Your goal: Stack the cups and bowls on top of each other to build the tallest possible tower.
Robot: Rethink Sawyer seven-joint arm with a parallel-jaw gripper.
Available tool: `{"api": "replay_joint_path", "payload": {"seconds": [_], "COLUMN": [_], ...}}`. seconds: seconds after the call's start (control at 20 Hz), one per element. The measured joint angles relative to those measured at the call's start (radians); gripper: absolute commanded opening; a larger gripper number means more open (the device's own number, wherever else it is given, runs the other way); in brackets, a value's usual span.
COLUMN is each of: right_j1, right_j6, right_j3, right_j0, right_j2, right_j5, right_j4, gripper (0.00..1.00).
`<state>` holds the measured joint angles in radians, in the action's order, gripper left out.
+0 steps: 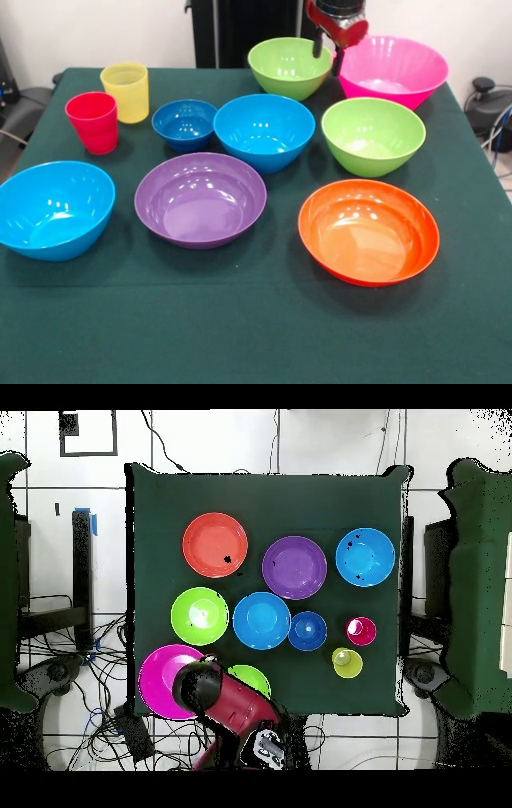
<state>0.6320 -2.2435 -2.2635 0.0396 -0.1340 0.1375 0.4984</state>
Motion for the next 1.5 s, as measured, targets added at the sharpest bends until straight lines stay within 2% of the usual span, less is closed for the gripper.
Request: {"api": "replay_joint_path", "payload": {"seconds": [0.55,1.25,1.5], "right_j1": [-0.037,-0.038,-0.057], "right_j6": [0.000,0.000,0.000], "right_j3": [0.030,0.031,0.034], "right_j0": [0.015,0.015,-0.039], "right_j2": [-0.002,-0.009,-0.013], "right_j5": [0.000,0.000,0.000], "right_j4": [0.004,0.004,0.004], "gripper": [1.00,1.00,1.00]}}
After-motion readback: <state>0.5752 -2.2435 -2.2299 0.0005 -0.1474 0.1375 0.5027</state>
